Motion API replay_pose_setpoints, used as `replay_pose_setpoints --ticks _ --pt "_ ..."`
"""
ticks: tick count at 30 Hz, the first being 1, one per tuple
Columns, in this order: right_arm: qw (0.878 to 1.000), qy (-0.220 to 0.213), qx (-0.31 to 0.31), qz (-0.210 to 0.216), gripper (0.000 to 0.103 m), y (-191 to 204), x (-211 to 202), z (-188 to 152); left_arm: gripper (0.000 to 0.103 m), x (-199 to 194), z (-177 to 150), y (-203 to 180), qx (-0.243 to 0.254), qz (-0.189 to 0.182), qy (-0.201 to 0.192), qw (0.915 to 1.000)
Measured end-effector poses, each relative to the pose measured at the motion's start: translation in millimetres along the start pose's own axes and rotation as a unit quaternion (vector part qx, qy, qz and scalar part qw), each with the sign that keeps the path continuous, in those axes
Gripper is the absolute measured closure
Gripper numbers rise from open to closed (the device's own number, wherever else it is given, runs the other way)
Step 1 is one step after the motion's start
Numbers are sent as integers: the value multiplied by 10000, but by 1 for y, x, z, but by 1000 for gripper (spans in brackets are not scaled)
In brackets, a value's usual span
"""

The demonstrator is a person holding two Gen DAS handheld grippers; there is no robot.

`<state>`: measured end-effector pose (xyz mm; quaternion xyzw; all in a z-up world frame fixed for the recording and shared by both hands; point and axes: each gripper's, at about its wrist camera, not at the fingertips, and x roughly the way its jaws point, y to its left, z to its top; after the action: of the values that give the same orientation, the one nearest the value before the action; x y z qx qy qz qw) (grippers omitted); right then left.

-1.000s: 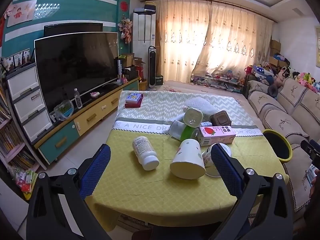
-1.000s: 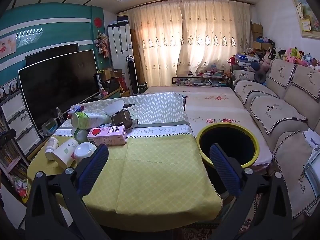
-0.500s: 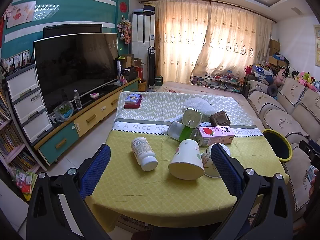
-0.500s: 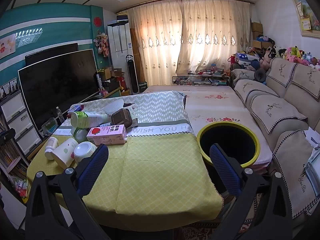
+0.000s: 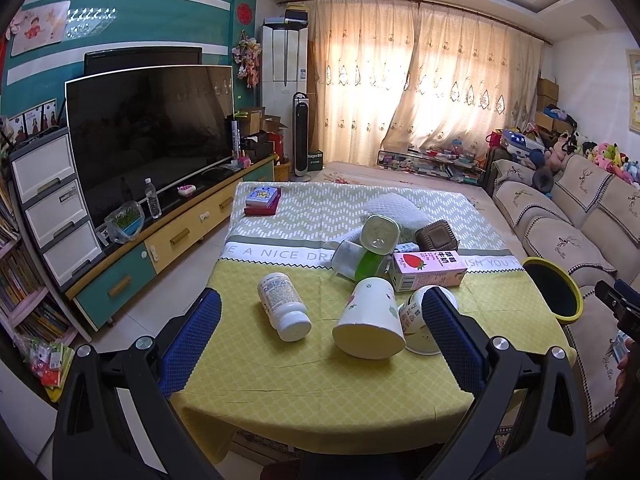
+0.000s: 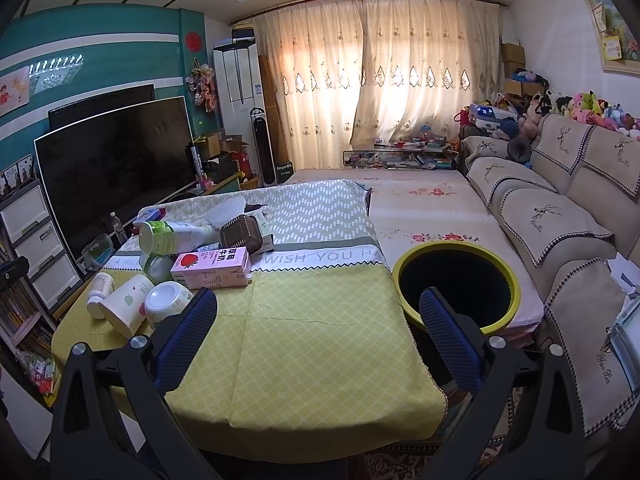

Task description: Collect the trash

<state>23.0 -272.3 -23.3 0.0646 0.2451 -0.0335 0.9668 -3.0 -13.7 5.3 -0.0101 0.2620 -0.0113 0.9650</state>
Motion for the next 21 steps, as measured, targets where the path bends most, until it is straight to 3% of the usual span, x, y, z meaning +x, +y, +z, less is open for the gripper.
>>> replay_pose_setpoints --ticks 21 --pt "10000 45 5 -53 6 -4 6 -5 4 8 -6 -8 51 -74 54 9999"
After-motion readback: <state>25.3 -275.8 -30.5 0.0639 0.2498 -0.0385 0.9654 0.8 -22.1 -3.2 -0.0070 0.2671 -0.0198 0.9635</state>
